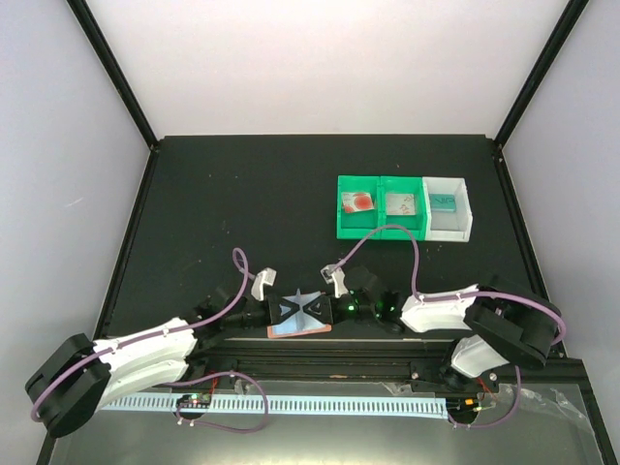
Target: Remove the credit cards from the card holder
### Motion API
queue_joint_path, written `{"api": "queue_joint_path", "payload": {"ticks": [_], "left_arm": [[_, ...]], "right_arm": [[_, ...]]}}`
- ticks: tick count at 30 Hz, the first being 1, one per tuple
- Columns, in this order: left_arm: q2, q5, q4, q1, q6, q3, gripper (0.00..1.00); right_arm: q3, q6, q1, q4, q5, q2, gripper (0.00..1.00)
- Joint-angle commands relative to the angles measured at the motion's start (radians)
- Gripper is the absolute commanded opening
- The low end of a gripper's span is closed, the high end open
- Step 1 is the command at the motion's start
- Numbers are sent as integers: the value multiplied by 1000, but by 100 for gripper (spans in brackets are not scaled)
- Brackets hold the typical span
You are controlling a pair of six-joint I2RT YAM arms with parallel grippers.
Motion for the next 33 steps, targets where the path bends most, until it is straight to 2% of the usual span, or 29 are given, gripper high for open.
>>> {"api": "queue_joint_path", "payload": {"ticks": [1,5,9,15,17,22,27,33], "left_arm": [[-24,-37,-49,-6,25,38,10],[-26,-49,-58,-6,31,38,11],[-21,-56,-70,-6,36,42,12],[-23,-79,-116,-6,54,53,18],[-25,-86,-126,-6,55,52,20],[-35,-107,-161,-6,59,50,25],[-65,-145,-190,-6,47,43,36],[-63,-166,-207,-4,45,31,36]], "right_arm": [[-16,-9,4,14,-19,-30,34],[-32,-7,3,15,-14,-51,34],[-31,-10,3,19,-23,-48,31],[-20,1,5,88,-89,13,9],[-16,4,5,96,-91,23,5],[-3,10,4,93,-96,19,2],[4,25,5,106,-116,24,4],[13,38,5,114,-128,38,7]]}}
